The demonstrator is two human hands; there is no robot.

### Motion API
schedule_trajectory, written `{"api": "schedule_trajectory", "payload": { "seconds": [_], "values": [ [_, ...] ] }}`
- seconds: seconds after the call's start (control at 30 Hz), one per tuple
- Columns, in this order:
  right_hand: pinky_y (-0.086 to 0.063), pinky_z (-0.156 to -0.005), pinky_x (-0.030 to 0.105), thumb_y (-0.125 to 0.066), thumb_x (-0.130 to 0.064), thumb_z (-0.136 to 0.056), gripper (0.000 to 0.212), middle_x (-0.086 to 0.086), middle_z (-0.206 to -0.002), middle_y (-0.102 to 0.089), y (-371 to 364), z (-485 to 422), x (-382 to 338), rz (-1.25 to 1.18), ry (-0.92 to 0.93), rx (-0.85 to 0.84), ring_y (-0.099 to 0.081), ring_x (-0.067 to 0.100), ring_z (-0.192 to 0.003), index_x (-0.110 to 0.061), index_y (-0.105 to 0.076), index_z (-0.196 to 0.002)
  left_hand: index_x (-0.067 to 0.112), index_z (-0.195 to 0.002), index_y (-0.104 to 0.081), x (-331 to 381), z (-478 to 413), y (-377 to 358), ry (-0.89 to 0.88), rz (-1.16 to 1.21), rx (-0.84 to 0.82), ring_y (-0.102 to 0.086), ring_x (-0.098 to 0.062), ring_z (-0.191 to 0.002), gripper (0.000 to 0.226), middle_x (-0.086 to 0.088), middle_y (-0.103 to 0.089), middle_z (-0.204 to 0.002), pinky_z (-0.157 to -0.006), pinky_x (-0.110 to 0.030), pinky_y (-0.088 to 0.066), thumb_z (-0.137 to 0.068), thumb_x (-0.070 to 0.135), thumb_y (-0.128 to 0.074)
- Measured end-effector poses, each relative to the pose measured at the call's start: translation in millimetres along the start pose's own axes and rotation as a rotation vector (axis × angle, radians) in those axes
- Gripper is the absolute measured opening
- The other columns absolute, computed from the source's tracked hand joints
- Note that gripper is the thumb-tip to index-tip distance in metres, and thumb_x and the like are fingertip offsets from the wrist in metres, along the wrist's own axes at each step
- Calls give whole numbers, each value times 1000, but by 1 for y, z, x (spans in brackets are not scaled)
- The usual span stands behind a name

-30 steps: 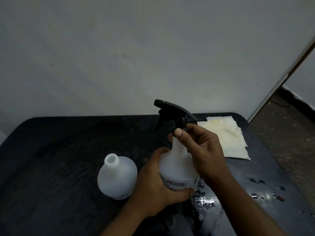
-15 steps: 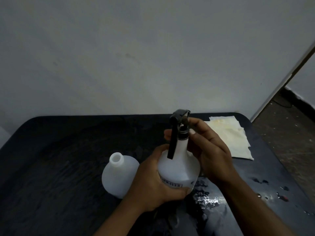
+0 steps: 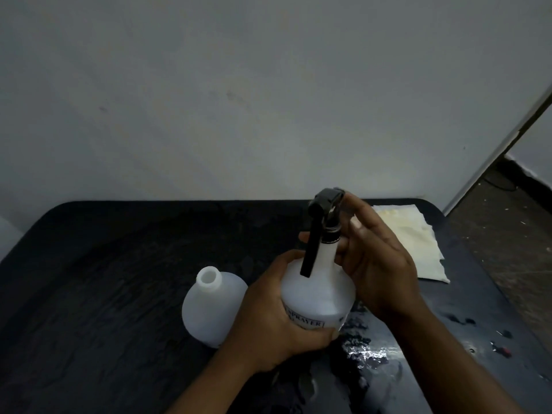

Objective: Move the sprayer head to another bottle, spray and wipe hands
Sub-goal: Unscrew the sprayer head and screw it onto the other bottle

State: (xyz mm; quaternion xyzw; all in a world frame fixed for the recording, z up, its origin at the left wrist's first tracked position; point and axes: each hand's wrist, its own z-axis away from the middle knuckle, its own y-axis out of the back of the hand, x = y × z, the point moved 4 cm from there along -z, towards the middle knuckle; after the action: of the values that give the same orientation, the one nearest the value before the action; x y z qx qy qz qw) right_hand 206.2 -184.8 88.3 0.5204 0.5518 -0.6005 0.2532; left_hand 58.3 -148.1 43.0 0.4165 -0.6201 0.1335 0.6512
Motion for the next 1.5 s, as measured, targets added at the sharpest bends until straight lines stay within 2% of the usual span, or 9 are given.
{"api": "schedule_trajectory", "payload": {
  "seconds": [0.13, 0.27, 0.5, 0.7, 0.87, 1.1, 1.2, 1.27, 1.5],
  "values": [
    [-38, -97, 72, -57, -16, -85, 33, 18, -121, -62, 2, -1, 0, 121, 62, 53, -52, 56, -115, -11, -55, -118, 49, -128, -41, 0, -1, -2, 13, -3, 9, -61, 1, -108, 90, 20, -62, -120, -87, -25, -55, -53, 46, -90],
    [-53, -90, 53, -69, -13, -79, 29, 14, -102, -63, -5, -1, -2, 226, 144, 68, -62, 50, -103, -5, -53, -102, 49, -130, -39, 0, 0, -3, 32, -4, 1, -60, 0, -110, 92, 20, -61, -123, -89, -29, -54, -54, 47, -89],
    [-56, -83, 42, -49, -18, -90, 29, 11, -104, -73, -5, -1, 0, 76, 55, -28, -68, 35, -100, -21, -73, -106, 50, -127, -42, -1, 0, -2, 39, -6, 16, -59, 5, -109, 89, 26, -60, -120, -88, -21, -53, -52, 48, -90],
    [-53, -67, 17, -65, -5, -83, 30, -3, -91, -74, -9, -1, -3, 175, 139, -30, -70, 7, -79, -6, -51, -110, 47, -133, -38, -2, 0, -2, 55, -3, 12, -59, 4, -110, 97, 21, -59, -124, -90, -24, -53, -51, 49, -89],
    [-59, -72, 31, -74, -20, -73, 26, -4, -77, -69, -10, -2, -6, 233, 170, 20, -74, 22, -80, -11, -55, -89, 48, -132, -37, -1, 0, -3, 48, -27, 17, -58, 3, -111, 96, 21, -58, -125, -91, -27, -53, -52, 49, -89],
    [-58, -64, 38, -73, -26, -76, 34, 43, -77, -54, -2, -4, -8, 307, 201, 108, -67, 38, -64, 1, -54, -85, 52, -133, -34, -1, 2, -8, 6, -94, 21, -53, 6, -116, 95, 24, -52, -130, -94, -25, -50, -54, 49, -88],
    [-58, -70, 28, -69, -18, -82, 38, 12, -83, -76, -1, -5, -10, 346, 182, 43, -75, 21, -80, 16, -59, -97, 49, -134, -35, -6, -1, -9, 26, -105, 67, -52, 5, -116, 96, 24, -52, -130, -94, -23, -49, -53, 55, -86],
    [-56, -74, 21, -67, -22, -81, 33, -1, -89, -78, -4, -5, -14, 367, 201, 7, -74, 13, -88, 5, -67, -99, 46, -132, -38, -9, -1, -9, 41, -105, 94, -52, 4, -116, 93, 23, -53, -129, -94, -23, -49, -52, 55, -86],
    [-49, -61, 17, -67, -33, -86, 22, -9, -93, -75, -1, -13, -40, 268, 352, 94, -63, 3, -72, -22, -67, -105, 33, -126, -47, -17, -2, -16, 21, -173, 128, -52, -1, -114, 84, 19, -52, -122, -92, -24, -48, -54, 41, -89]
  ]
}}
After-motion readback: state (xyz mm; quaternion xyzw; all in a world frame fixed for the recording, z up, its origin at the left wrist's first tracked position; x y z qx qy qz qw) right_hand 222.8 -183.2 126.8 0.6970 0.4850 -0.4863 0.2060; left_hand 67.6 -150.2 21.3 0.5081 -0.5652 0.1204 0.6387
